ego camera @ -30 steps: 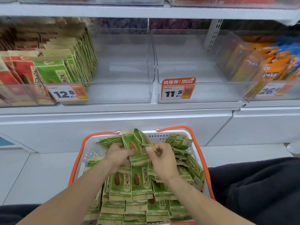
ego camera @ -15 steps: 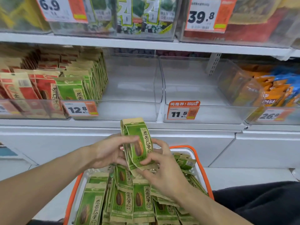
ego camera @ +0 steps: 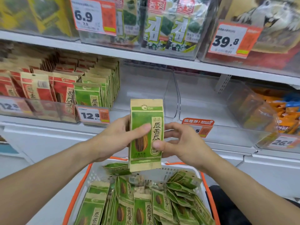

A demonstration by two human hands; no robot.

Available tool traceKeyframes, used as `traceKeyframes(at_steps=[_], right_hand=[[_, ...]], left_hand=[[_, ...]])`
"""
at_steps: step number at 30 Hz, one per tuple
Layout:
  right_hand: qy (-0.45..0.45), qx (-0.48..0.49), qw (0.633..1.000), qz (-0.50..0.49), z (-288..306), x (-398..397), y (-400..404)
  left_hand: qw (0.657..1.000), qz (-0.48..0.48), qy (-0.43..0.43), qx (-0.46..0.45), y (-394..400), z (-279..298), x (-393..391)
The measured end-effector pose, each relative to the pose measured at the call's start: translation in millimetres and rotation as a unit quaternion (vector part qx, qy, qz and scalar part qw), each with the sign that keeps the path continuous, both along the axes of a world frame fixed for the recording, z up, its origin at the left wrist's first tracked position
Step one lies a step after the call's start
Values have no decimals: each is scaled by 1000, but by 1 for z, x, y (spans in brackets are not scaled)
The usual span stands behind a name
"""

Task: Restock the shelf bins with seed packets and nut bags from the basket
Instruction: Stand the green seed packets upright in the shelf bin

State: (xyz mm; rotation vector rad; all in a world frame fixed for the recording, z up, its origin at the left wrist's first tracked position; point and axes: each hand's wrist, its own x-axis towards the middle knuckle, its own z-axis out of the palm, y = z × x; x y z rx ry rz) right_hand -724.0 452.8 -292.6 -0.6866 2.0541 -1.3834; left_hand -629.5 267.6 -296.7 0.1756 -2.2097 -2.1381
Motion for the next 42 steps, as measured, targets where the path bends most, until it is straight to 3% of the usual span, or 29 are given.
traceKeyframes(at_steps=[5,11,17,20,22,30,38,42], right_hand=[[21,-30,999,-2,-9,0,-19],[42,-56,997,17,-22,1,-32],[5,-71,994,80,-28,-5,-30],[-34,-90,992,86,-34,-5,-29],[-12,-89,993,75,-37,-3,-30],[12,-92,991,93,-38,1,-33],[87,-104,988,73,-27,7,-39],[270,-63,961,-4,-6,3,-54]], left_hand=[[983,169,39,64,11,-1,-3],[967,238,94,13,7,0,-5],[962,241,117,-44,3,-4,-9],[965,196,130,-119,7,-5,-6],[964,159,140,-163,9,-6,-6],[958,183,170,-143,4,-1,-5],[958,177,194,-118,-5,10,-5],[955,158,195,-160,-17,19,-5]])
